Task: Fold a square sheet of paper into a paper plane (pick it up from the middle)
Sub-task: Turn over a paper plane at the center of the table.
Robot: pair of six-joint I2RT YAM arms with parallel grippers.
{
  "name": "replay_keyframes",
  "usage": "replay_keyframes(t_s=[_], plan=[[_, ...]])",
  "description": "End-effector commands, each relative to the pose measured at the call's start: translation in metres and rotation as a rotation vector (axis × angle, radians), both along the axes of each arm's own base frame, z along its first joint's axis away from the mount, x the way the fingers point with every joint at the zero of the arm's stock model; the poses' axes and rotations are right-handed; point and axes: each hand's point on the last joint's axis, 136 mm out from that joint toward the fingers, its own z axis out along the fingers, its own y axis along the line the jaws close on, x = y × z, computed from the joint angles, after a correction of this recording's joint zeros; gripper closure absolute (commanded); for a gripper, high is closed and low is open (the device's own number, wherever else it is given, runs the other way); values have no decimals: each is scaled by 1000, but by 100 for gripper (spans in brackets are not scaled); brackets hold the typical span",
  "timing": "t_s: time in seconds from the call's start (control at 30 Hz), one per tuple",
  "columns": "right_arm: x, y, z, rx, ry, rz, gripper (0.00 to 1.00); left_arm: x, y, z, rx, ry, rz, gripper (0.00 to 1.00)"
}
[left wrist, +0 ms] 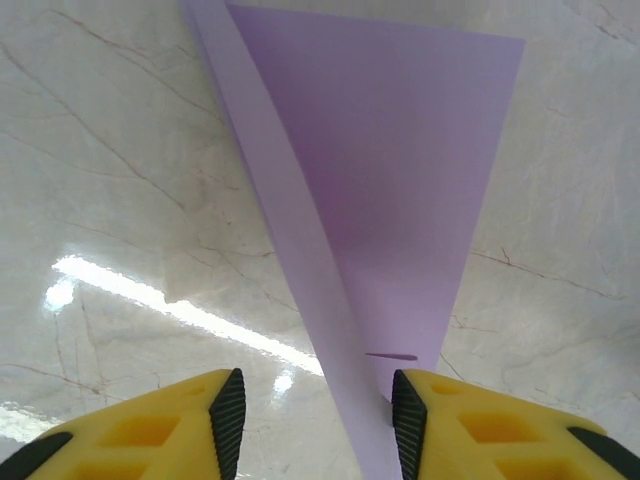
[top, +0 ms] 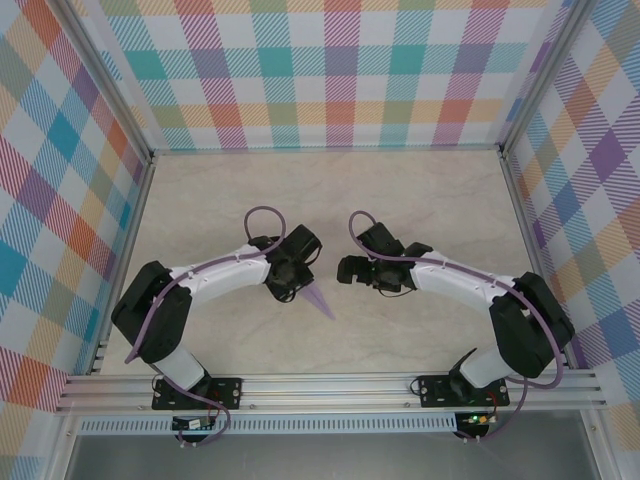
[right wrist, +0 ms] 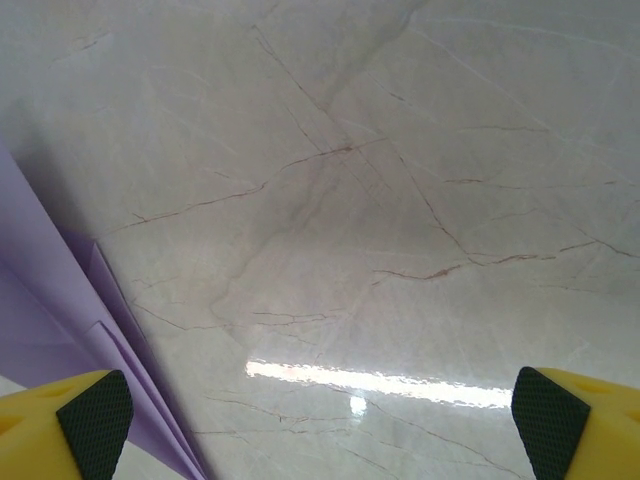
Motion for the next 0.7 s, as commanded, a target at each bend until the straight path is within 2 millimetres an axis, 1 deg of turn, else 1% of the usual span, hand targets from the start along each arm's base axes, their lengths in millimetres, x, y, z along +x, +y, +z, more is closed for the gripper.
replay_keyframes(t_s=[0.0,0.13,0.27,0.37,0.4,0.47,0.53,0.6,0.67], plan=[[2,-3,0,-11,14,-28,0,-3,6,2,10,-13,32,59],[1,-4,-1,-12,21,-31,0,-2,4,-3,9,-11,32,67],[0,-4,-1,-13,24,-32,0,0,0,-6,3,-15,23,74],[0,-4,1,-13,24,-34,0,3,0,-4,13,-28,7,81],[0,-4,1,-13,24,-34,0,4,0,-2,14,-32,2,85],[1,-5,5,-11,17,-38,0,7,-2,4,10,-49,-19,92],[2,-7,11,-11,3,-50,0,11,-4,16,8,-80,-53,100],[3,-12,19,-13,-21,-70,0,16,-7,33,7,-117,-97,100],[4,-18,32,-12,-54,-91,0,22,-13,54,-10,-165,-150,100]])
